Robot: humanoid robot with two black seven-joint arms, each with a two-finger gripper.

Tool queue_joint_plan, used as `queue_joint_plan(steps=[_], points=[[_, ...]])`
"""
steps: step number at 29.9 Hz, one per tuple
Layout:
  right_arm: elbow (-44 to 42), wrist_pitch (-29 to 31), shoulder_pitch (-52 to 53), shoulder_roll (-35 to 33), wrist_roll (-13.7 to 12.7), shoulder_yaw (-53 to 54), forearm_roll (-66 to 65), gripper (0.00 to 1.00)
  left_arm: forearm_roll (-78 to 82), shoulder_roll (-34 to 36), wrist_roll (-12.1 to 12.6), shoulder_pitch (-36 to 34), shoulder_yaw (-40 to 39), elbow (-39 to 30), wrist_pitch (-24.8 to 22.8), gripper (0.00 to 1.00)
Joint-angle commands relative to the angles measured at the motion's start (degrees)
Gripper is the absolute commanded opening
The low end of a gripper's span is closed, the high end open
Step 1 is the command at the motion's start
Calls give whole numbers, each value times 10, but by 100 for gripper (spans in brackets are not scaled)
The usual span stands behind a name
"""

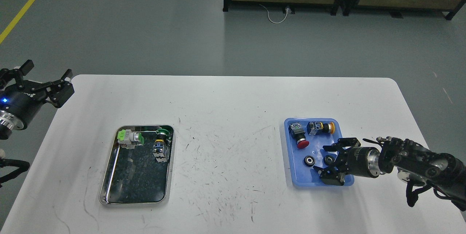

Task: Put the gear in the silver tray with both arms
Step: 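Lower the right gripper into the blue bin and grasp a black gear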

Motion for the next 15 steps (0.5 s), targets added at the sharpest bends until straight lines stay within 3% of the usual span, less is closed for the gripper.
queue_joint_plan(steps=[1, 15], points=[[4, 1, 1, -6, 1, 2, 0, 76, 0, 0, 0, 1, 0, 2, -1, 99], [17, 6, 0, -28, 1, 7, 0, 74, 1, 0, 0, 0, 12, 4, 2, 99]])
